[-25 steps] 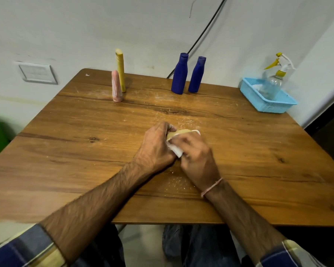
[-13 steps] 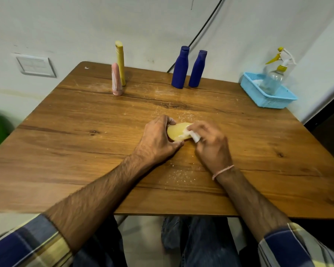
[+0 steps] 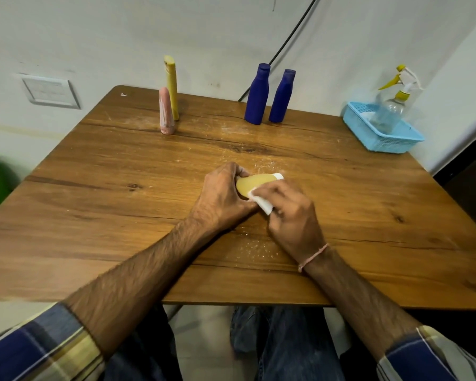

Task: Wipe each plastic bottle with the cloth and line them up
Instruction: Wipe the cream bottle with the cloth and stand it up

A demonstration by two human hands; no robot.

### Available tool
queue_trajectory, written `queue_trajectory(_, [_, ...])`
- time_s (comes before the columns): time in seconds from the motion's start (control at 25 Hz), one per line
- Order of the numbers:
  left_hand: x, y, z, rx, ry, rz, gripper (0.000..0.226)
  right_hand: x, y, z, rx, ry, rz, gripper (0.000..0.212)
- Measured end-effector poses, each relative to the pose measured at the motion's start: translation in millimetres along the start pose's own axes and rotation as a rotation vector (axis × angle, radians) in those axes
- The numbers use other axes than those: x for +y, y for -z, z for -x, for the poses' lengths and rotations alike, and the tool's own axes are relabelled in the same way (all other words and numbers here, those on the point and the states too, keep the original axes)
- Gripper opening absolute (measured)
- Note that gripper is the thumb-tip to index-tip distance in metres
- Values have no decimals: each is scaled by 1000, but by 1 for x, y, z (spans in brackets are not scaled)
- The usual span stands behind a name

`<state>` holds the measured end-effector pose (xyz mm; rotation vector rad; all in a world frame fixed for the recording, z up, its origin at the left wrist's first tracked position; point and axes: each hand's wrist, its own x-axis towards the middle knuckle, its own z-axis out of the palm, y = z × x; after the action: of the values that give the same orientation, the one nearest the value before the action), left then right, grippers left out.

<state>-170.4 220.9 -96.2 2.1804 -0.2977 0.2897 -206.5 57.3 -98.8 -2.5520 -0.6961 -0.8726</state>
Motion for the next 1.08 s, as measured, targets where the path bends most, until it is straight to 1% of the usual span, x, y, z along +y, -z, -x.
queue_trajectory(0.04, [0,0,0,-7,-3,1,57,-1,2,2,-23,66,-16,44])
queue_trajectory(0.08, [1,0,0,-12,5,0,57,6,4,0,-24,60,-9,44])
queue_trajectory(0.2, [1,-1,0,-11,54,-1,55,19,8,-9,75,-231,37,42])
queue_trajectory(0.24, [1,0,0,-5,61,15,54,11,4,-8,71,-232,31,42])
queue_trajectory(0.36, [2,1,1,-2,54,36,54,-7,0,8,-29,-11,-12,46])
queue_trajectory(0.4, [3,1,1,-5,58,29,53,3,3,5,-33,-12,-5,46])
queue_trajectory(0.44, [3,1,1,-8,71,23,52,16,6,1,5,-90,6,45])
queue_trajectory(0.52, [2,1,0,-13,99,40,50,25,9,-7,80,-304,36,44])
queue_trajectory(0.56, [2,1,0,-9,108,57,49,20,7,-8,75,-311,29,45])
queue_trajectory(0.6, [1,1,1,-3,110,69,49,9,3,-4,42,-239,20,46])
queue_trajectory(0.68, [1,1,2,-1,90,70,52,-3,1,7,-33,-38,-5,48])
queue_trajectory(0.72, [2,0,2,-12,83,62,53,4,4,7,-52,-6,2,48])
queue_trajectory(0.76, [2,0,1,-25,83,49,53,17,7,2,-36,-54,26,47])
queue_trajectory(0.84, [1,0,0,-45,81,20,54,35,10,-9,37,-288,106,45])
queue_trajectory(0.88, [0,0,-1,-46,70,7,54,32,9,-13,46,-334,109,43])
queue_trajectory(0.92, [-1,-1,-1,-40,53,-4,54,22,5,-12,22,-274,90,43])
queue_trajectory(1.0, [-3,-2,-2,-29,10,-19,52,-2,-1,-1,-70,0,30,41])
queue_trajectory(1.04, [-3,-2,-2,-34,-11,-26,52,-3,-1,2,-103,100,8,40])
queue_trajectory(1.08, [-3,-3,-2,-40,-26,-36,53,3,1,-1,-108,119,11,40])
